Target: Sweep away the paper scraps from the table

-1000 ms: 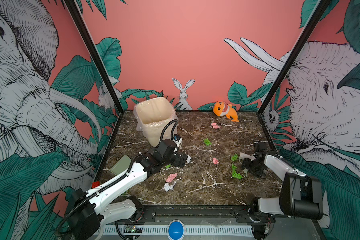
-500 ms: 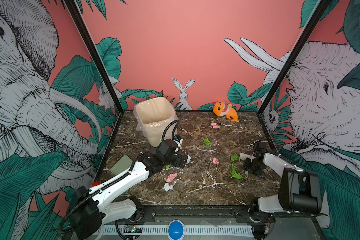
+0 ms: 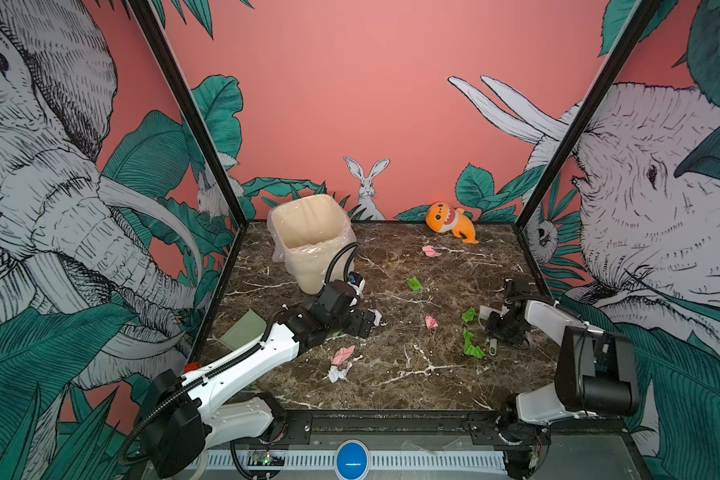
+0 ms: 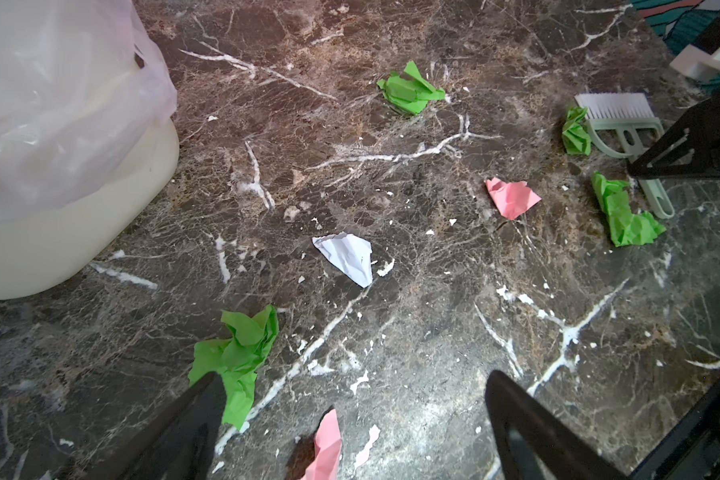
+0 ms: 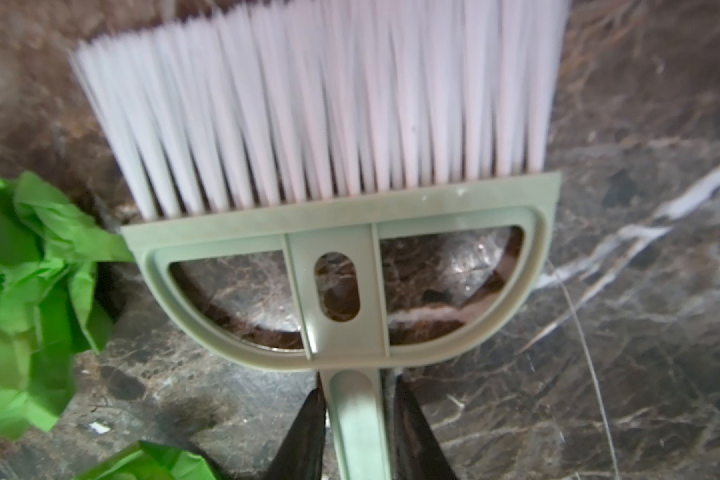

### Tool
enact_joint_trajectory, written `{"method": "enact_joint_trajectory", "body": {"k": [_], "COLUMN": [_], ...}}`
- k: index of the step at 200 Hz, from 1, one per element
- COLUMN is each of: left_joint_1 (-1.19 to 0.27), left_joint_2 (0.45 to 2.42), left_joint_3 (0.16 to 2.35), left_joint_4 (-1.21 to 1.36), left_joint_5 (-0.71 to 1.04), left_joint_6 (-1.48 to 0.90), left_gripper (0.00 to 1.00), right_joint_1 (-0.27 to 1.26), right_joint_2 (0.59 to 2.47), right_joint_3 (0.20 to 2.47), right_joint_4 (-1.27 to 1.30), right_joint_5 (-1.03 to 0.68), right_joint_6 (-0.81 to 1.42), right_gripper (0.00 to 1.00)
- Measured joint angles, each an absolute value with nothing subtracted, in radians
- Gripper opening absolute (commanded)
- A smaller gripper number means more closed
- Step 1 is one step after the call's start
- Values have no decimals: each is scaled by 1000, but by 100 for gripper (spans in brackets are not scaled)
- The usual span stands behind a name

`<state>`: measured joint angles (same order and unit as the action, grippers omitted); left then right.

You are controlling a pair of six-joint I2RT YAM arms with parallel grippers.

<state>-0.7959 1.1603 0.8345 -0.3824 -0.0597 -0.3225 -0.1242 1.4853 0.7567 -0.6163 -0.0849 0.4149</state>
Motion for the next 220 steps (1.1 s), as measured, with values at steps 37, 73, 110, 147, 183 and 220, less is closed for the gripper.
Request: {"method": "enact_joint_trajectory", "body": {"k": [37,73,110,147,183,220], "left_joint_1": [-796,-796,-796,-796,-796,-796], "left_joint_2": [1170,1180,1206,1258,1301,1345], "left_joint_3": [834,835,835,862,933,989], "left_joint_4": [-383,-382,-378,-368,-338,-242], "left_joint_5": [-59,-49,-13,44,108,210], "left_joint_6": [-324,-323,-332,-341,-366,-431], "left_gripper": [100,99,99,99,99,98], "right_joint_1": [-124,-123,-117,-97,-44,50], "right_joint_2": [1486,1486,1470,1399,1284,1184], "right_joint_3": [757,757,754,777,846,923], "right_joint_4": [-617,-617,-621,-694,-770,-862], "right_joint_5": [-77,-77,-68,-52,-26,-11], "right_joint_6": [409,403,393,372,364,370], "right_gripper": [18,14,13,12,12,12]}}
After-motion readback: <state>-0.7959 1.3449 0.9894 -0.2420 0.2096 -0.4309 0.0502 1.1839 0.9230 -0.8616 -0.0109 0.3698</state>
